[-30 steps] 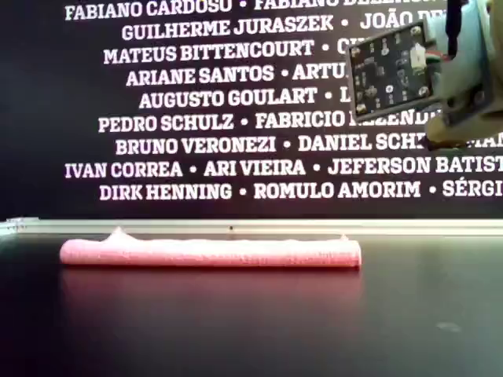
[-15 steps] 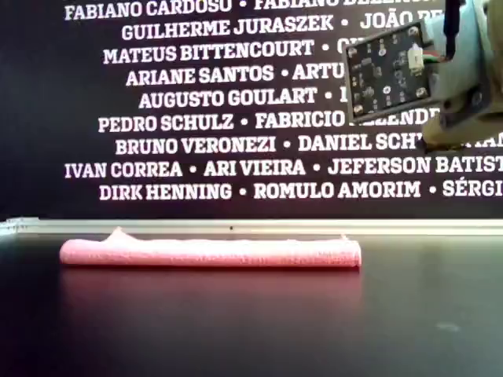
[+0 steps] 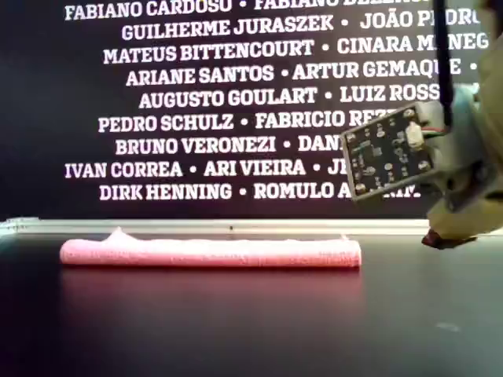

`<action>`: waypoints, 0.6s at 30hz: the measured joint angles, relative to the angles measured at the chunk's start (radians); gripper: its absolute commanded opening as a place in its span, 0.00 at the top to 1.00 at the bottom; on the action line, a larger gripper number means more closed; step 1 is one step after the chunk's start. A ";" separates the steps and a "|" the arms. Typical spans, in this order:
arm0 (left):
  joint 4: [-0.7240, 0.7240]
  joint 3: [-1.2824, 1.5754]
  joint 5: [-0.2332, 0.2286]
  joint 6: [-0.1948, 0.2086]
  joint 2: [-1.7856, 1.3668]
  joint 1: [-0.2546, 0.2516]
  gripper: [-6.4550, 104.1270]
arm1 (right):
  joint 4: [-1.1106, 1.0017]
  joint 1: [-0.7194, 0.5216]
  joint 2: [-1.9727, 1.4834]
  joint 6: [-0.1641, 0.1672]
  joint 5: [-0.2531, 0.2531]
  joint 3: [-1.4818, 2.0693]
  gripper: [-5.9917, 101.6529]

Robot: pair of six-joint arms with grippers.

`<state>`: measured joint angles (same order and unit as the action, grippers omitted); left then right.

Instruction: Fold a cloth

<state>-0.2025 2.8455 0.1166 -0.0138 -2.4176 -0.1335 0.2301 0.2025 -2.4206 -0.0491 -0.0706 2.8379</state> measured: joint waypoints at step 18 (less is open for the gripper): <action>0.008 -0.686 0.011 -0.009 0.873 0.000 0.04 | -0.011 0.075 1.207 0.003 -0.003 -0.996 0.25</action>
<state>-0.1948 2.1598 0.1273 -0.0230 -1.5447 -0.1335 0.2194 0.2777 -1.2134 -0.0460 -0.0736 1.8423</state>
